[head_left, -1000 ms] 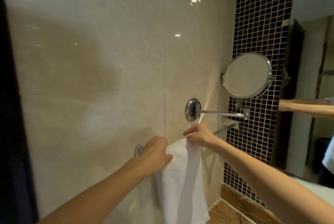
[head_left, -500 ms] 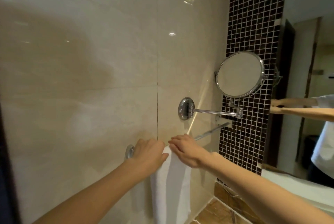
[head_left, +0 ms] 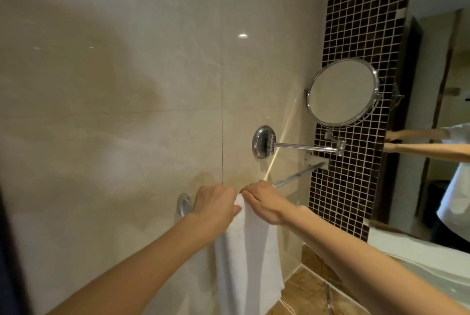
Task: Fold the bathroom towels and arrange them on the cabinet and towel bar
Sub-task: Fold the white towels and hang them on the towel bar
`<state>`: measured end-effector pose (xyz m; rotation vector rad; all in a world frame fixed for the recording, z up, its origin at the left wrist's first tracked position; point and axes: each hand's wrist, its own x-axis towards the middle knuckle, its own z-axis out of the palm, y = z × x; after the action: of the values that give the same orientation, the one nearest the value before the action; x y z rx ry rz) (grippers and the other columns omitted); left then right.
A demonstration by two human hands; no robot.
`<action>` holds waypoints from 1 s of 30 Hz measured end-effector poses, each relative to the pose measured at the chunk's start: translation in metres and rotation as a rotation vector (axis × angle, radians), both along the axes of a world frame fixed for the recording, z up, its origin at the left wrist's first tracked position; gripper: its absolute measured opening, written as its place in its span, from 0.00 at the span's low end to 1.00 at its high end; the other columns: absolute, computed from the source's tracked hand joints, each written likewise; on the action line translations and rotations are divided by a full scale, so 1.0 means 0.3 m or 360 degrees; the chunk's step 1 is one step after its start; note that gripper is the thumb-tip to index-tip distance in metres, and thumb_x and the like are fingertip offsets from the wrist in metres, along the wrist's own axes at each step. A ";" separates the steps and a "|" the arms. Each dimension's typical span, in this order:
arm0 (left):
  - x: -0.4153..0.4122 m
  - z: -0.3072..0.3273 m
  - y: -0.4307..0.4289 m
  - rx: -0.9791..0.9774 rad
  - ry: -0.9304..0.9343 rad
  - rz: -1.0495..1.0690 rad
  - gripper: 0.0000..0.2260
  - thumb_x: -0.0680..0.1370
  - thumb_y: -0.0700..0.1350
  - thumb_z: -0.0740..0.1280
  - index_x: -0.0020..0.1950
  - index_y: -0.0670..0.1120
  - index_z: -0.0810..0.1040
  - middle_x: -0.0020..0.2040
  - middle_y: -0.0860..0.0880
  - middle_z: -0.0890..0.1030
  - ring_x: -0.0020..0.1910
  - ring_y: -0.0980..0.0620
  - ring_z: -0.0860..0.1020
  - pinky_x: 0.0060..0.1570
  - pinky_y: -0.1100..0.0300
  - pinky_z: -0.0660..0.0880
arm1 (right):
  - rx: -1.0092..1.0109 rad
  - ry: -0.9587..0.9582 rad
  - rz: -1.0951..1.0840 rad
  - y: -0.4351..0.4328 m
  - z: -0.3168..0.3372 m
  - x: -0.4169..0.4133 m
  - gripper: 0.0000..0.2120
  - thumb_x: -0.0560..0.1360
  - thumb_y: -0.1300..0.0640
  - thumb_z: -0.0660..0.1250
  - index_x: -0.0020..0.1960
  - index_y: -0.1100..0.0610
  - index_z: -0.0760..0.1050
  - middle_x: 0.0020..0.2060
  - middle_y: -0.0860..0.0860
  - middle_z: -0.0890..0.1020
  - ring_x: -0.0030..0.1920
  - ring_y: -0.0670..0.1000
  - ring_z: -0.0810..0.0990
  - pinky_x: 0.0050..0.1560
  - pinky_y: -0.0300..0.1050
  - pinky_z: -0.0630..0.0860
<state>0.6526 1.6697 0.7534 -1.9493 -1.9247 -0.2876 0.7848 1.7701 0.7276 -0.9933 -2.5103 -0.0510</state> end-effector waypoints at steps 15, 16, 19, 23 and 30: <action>0.030 -0.199 -0.218 0.0908 -0.0078 -0.0546 0.06 0.71 0.43 0.66 0.43 0.43 0.82 0.44 0.46 0.82 0.45 0.42 0.78 0.47 0.50 0.73 | 0.0048 0.0058 0.0087 -0.124 -0.005 -0.009 0.18 0.82 0.53 0.54 0.65 0.60 0.73 0.60 0.61 0.78 0.62 0.61 0.74 0.62 0.52 0.66; 0.034 -0.228 -0.232 0.0916 -0.0169 -0.0585 0.07 0.72 0.43 0.66 0.44 0.43 0.82 0.43 0.46 0.81 0.44 0.43 0.78 0.46 0.51 0.73 | 0.0036 0.0060 0.0083 -0.126 -0.006 -0.007 0.18 0.82 0.53 0.54 0.66 0.60 0.73 0.61 0.61 0.78 0.62 0.61 0.73 0.62 0.51 0.67; 0.037 -0.337 -0.271 0.0835 -0.0505 -0.0602 0.06 0.73 0.43 0.69 0.48 0.44 0.82 0.41 0.47 0.81 0.39 0.46 0.78 0.40 0.55 0.72 | 0.0034 0.0060 0.0060 -0.134 -0.015 -0.007 0.18 0.82 0.52 0.54 0.67 0.59 0.72 0.61 0.61 0.77 0.62 0.60 0.73 0.61 0.50 0.66; 0.013 -0.517 -0.284 0.0519 -0.1037 -0.0341 0.11 0.75 0.49 0.70 0.55 0.47 0.79 0.43 0.54 0.75 0.41 0.53 0.76 0.40 0.62 0.68 | 0.0023 0.0034 0.0007 -0.136 -0.020 -0.017 0.19 0.82 0.50 0.53 0.67 0.59 0.71 0.60 0.60 0.77 0.62 0.60 0.72 0.61 0.49 0.65; -0.053 -0.795 -0.191 -0.0275 -0.1478 -0.0011 0.25 0.74 0.54 0.69 0.69 0.52 0.68 0.72 0.52 0.58 0.66 0.50 0.70 0.60 0.63 0.65 | 0.0102 -0.0026 -0.0032 -0.141 -0.025 -0.047 0.21 0.82 0.50 0.47 0.60 0.60 0.74 0.53 0.60 0.78 0.54 0.60 0.74 0.59 0.51 0.66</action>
<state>0.6368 1.6124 0.5148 -2.1267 -2.5296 -1.2430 0.7707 1.7278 0.7202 -0.9959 -2.4972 -0.1453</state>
